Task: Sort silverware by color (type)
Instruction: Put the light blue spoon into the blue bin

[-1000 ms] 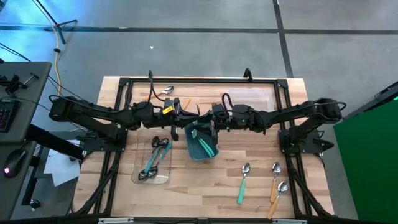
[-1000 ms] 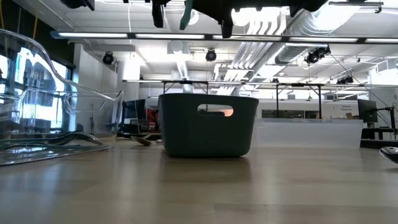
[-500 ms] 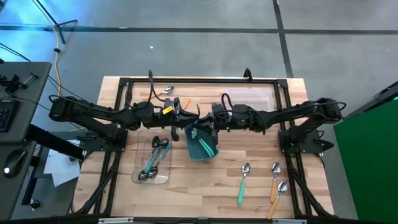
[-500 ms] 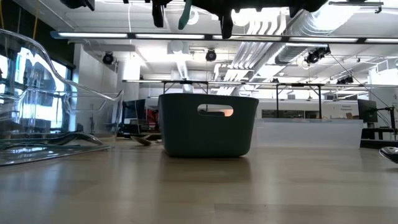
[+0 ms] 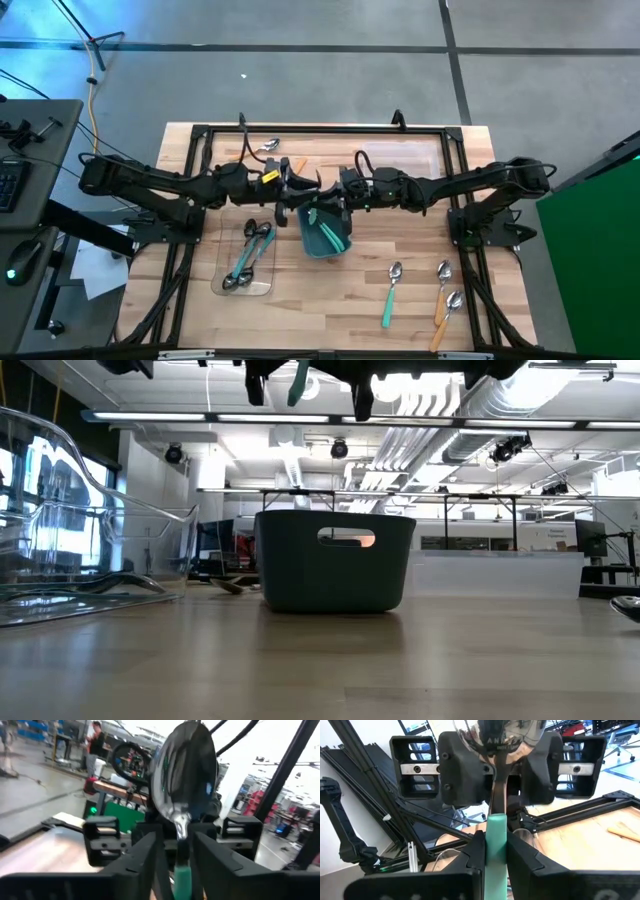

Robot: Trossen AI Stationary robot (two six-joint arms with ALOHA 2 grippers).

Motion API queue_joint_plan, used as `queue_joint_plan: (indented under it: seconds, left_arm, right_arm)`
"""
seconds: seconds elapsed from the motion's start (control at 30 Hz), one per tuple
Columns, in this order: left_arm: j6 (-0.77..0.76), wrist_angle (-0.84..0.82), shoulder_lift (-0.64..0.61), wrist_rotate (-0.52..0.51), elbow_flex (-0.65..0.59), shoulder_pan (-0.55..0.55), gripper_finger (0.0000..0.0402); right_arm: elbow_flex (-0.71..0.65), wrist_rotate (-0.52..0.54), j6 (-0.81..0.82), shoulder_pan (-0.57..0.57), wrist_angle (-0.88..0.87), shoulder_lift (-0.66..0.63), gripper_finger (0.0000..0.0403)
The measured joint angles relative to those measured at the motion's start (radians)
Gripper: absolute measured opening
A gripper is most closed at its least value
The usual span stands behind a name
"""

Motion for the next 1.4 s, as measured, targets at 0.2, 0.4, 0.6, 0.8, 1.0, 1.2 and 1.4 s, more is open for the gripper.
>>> queue_joint_plan:
  seconds: [0.2,0.4,0.6,0.8,1.0,1.2,1.4]
  left_arm:
    - [-0.008,-0.037,-0.017,0.055,0.0,0.0,0.0185]
    - [0.027,-0.237,-0.148,0.062,0.0,0.02,0.02]
    - [0.061,-0.562,-0.365,0.031,0.0,0.035,0.0194]
    - [0.07,-0.617,-0.538,-0.06,-0.055,0.032,0.0179]
    - [0.029,-0.575,-0.65,-0.09,-0.177,0.031,0.0112]
    - [0.015,-0.414,-0.695,-0.074,-0.292,0.031,0.0011]
    - [0.001,-0.299,-0.698,-0.082,-0.36,0.031,0.0003]
  right_arm:
    - [0.0,0.001,-0.021,-0.003,-0.018,0.0,0.0035]
    - [-0.001,0.002,-0.065,-0.031,-0.132,-0.074,0.0035]
    - [-0.017,0.007,-0.089,-0.051,-0.392,-0.208,0.0035]
    - [-0.101,0.058,-0.06,-0.05,-0.463,-0.34,0.0035]
    - [-0.158,0.072,-0.018,-0.05,-0.47,-0.411,0.0035]
    - [-0.161,0.068,-0.018,-0.048,-0.458,-0.41,0.0035]
    - [-0.161,0.062,-0.018,-0.048,-0.456,-0.409,0.0035]
